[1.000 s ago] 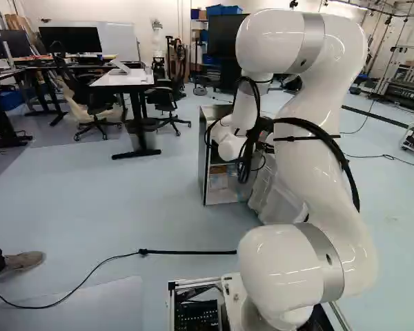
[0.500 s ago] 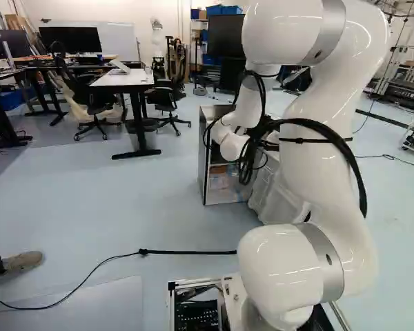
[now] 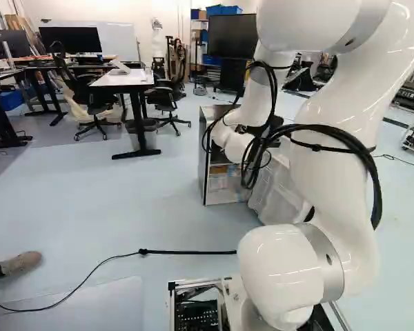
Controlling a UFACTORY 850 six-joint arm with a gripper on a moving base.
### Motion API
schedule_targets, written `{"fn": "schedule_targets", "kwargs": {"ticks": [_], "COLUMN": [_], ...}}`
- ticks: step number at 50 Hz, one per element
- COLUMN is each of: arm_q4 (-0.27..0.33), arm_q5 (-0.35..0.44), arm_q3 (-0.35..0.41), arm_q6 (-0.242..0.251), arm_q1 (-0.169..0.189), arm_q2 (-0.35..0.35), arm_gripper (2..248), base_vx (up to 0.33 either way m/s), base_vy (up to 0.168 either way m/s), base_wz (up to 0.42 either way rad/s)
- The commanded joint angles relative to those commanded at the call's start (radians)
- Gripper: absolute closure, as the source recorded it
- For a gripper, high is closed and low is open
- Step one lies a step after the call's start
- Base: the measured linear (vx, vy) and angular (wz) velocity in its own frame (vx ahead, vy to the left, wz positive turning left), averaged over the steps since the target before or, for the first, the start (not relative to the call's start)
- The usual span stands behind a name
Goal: Open the fridge door
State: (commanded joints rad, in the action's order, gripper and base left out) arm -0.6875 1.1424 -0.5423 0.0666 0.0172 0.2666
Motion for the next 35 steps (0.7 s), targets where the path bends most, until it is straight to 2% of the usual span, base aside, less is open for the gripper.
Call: {"fn": "schedule_targets", "kwargs": {"ticks": [35], "arm_q4": [0.353], "arm_q5": [-0.138], "arm_q3": [0.233], "arm_q6": [-0.034], "arm_q1": [-0.009], "arm_q2": [-0.28], "arm_gripper": [3], "base_vx": [0.0], "base_vy": [0.0], "base_wz": [0.0]}}
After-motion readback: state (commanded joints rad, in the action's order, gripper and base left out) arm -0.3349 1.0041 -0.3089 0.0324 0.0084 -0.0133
